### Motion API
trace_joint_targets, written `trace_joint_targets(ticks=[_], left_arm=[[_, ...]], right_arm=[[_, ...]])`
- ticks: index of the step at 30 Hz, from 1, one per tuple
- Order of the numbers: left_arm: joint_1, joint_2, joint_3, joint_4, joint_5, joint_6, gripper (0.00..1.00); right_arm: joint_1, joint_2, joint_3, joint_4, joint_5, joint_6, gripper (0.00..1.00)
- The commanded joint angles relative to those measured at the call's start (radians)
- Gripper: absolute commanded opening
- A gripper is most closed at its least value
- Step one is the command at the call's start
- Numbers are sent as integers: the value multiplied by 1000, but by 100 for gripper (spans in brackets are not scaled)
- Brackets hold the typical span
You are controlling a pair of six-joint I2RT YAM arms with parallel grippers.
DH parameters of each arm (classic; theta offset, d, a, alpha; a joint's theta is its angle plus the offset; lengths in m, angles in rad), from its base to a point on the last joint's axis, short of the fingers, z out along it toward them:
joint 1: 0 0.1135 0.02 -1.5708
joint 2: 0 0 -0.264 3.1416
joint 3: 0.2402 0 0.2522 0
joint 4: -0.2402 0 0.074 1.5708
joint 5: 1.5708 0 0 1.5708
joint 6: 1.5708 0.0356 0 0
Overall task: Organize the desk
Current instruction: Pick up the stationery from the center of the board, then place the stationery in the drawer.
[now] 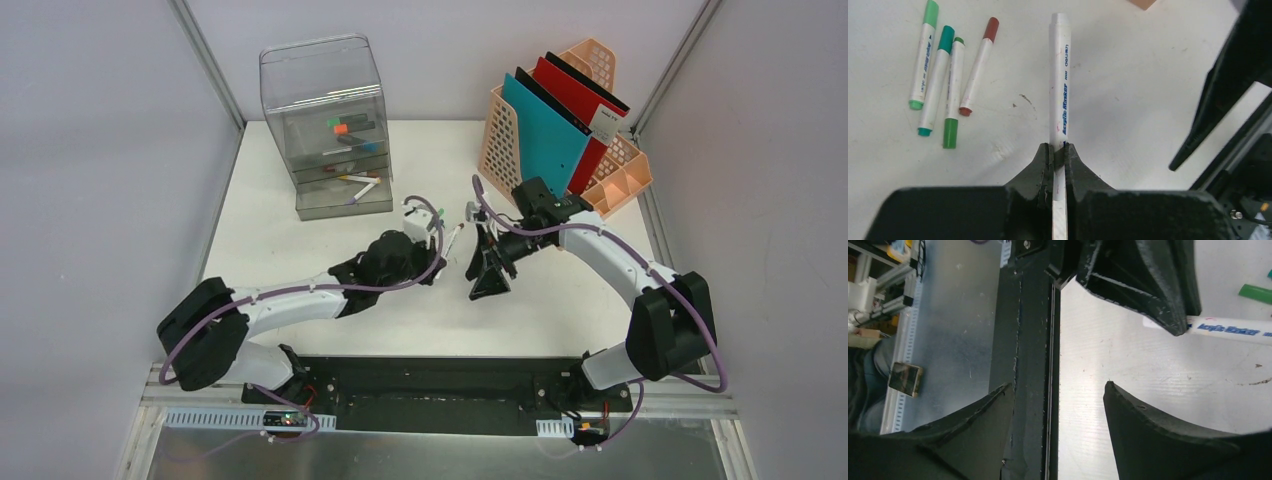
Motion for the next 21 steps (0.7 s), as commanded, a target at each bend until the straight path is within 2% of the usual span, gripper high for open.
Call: trace_joint_targets(ticks=[1,5,9,13,17,21], left_arm=[[-6,-80,-130,325,12,-129,0],[-6,-114,-219,447,-19,-225,0],[-6,-125,-254,508,-37,-297,0],[-6,-104,-278,595,-30,-349,0],[-6,-76,-276,635,-13,-394,0],[-6,-44,-274,679,14,-427,0]], right_arm=[[-25,-27,-3,167,-124,174,69],[-54,-97,-119,531,-115,544,69],[-83,-175,-243,902,0,899,69],[-90,-162,-256,1012,168,1122,69],[-89,-141,-275,1101,138,1225,69],[-89,-133,-286,1132,138,1249,69]])
